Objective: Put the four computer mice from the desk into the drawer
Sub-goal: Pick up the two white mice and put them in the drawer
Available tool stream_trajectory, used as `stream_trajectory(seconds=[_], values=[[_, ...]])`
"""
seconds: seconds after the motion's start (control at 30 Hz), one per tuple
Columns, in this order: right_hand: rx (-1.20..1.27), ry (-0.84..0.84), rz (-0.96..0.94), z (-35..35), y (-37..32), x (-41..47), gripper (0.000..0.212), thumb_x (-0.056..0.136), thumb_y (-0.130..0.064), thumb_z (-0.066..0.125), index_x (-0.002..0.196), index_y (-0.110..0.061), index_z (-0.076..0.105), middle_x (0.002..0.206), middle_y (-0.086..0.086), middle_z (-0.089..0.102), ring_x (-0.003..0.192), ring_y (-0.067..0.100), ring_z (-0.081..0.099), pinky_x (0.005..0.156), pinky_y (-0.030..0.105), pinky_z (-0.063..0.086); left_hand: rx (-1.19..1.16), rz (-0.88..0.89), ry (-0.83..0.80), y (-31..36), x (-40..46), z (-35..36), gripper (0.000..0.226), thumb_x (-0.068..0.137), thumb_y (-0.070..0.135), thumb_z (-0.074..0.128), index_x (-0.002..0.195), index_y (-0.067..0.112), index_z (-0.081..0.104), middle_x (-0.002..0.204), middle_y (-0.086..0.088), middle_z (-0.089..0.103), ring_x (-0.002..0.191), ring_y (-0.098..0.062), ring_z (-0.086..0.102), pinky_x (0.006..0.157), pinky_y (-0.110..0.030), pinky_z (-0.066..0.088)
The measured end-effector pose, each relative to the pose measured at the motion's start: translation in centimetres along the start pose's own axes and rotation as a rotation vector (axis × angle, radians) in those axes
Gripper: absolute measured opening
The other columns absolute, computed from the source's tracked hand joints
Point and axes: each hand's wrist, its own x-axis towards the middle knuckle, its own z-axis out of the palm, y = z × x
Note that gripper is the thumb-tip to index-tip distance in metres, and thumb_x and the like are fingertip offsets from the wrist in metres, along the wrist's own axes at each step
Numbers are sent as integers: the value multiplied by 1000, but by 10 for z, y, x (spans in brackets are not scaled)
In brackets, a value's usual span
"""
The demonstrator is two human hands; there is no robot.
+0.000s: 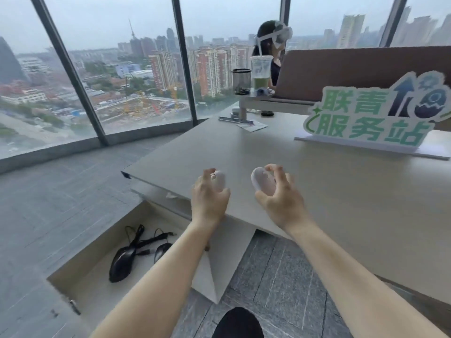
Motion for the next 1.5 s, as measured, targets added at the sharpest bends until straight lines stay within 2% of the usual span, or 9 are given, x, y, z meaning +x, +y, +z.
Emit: stream_trajectory(seconds=[0.13,0.23,0.33,0.67,0.93,1.07,1.27,1.4,1.5], values=[[44,-289,-42,102,-62,-34,45,86,-31,57,126,-34,36,119,6,45,86,25,53,63,30,40,187,-227,82,-95,-6,-103,51,78,23,62,126,14,48,124,-14,60,111,-36,56,94,-45,45],[-29,-502,-28,185,-90,-64,50,85,-36,54,131,-31,35,125,10,45,102,33,56,78,37,44,396,-404,-2,-167,-22,-151,52,81,19,61,130,6,48,133,-17,55,118,-39,53,99,-43,41],[-140,-648,0,254,-104,-87,52,86,-37,51,134,-28,33,130,14,43,107,38,56,77,39,42,493,-567,-101,-233,-33,-171,65,78,24,63,138,13,41,131,-17,57,120,-37,51,98,-40,38],[-658,-810,15,373,-78,-80,60,81,-26,50,138,-15,33,134,22,50,122,38,48,96,44,37,710,-796,-336,-337,-18,-152,43,90,14,44,131,7,38,138,-22,36,126,-39,37,99,-41,41],[-807,-931,14,404,-61,-82,55,85,-34,59,131,-15,35,129,19,53,117,36,54,87,44,43,749,-896,-492,-359,-15,-142,87,78,42,70,142,-1,29,143,-19,34,130,-39,41,104,-41,40],[-495,-756,-60,380,-70,-78,32,94,-26,40,123,-13,45,124,14,57,112,36,55,80,39,44,612,-750,-288,-329,-7,-161,63,90,38,58,137,1,39,141,-19,39,128,-41,43,104,-43,39],[-128,-610,-217,326,-68,-106,21,96,-31,42,86,-18,55,84,0,63,76,20,58,66,39,49,235,-405,210,-286,-32,-208,36,96,26,47,128,11,58,128,-10,60,118,-25,56,101,-38,44],[34,-647,-227,302,-58,-152,24,94,-38,50,81,-19,55,75,-4,61,70,14,57,66,35,50,46,-439,447,-279,-76,-223,32,99,23,44,124,12,58,121,-5,61,103,-14,57,85,-27,45],[84,-702,-212,293,-48,-185,34,88,-56,52,82,-23,58,76,-5,62,72,12,58,69,37,53,-64,-585,570,-284,-111,-225,36,99,21,38,129,11,53,126,-6,56,103,-18,54,83,-31,43]])
